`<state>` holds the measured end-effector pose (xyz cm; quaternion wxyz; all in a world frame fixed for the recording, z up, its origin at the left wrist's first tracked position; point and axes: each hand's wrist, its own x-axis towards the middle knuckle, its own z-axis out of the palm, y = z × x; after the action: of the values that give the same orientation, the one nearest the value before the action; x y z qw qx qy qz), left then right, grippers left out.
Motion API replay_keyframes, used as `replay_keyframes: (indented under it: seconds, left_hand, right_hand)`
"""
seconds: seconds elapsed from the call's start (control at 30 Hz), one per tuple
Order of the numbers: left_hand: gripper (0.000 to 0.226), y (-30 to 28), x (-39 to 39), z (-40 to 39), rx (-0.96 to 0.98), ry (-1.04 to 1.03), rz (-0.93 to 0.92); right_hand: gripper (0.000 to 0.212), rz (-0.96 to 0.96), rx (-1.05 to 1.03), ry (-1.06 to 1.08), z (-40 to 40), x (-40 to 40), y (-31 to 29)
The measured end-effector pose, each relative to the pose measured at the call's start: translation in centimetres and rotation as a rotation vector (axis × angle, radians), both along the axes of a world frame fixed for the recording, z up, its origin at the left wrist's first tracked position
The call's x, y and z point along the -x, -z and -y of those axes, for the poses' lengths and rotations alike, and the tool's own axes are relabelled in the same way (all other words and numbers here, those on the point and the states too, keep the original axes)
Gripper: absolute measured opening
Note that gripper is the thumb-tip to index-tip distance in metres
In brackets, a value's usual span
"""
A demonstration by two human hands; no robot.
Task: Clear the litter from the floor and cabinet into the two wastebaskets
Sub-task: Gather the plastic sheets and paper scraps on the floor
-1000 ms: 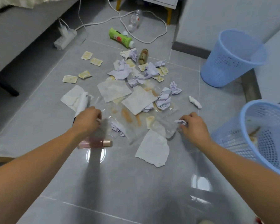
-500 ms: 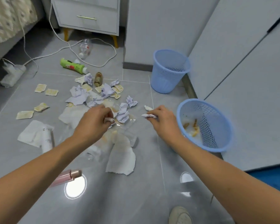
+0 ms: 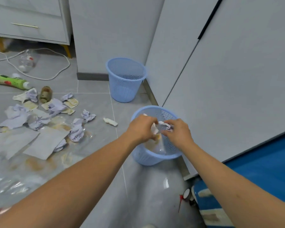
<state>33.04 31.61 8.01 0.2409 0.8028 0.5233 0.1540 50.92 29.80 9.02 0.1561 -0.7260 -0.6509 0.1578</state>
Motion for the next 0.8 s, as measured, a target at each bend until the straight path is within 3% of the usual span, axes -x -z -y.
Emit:
replay_keyframes:
  seconds: [0.07, 0.13, 0.27, 0.37, 0.47, 0.8]
  left_hand:
    - [0.054, 0.2, 0.0, 0.2, -0.043, 0.031, -0.109]
    - [0.049, 0.0, 0.9, 1.3, -0.134, 0.038, -0.092]
    - [0.034, 0.2, 5.8, 4.5, -0.228, -0.054, 0.046]
    - [0.027, 1.6, 12.3, 6.9, -0.231, -0.193, 0.095]
    - [0.021, 3.6, 19.5, 10.0, -0.190, -0.351, 0.092]
    - [0.023, 9.8, 39.1, 26.2, 0.113, -0.865, -0.057]
  right_hand:
    - [0.063, 0.014, 0.189, -0.069, -0.2, -0.1, 0.3]
    - [0.073, 0.015, 0.240, -0.080, -0.1, 0.4, 0.4]
    - [0.051, 0.016, -0.005, -0.030, 0.4, 3.7, -0.3]
    - [0.030, -0.014, -0.141, -0.167, 0.6, 9.4, -0.1]
    - [0.024, -0.077, -0.196, -0.324, 1.7, 16.8, 0.7]
    - [0.025, 0.030, 0.111, -0.913, 10.4, 37.3, 7.9]
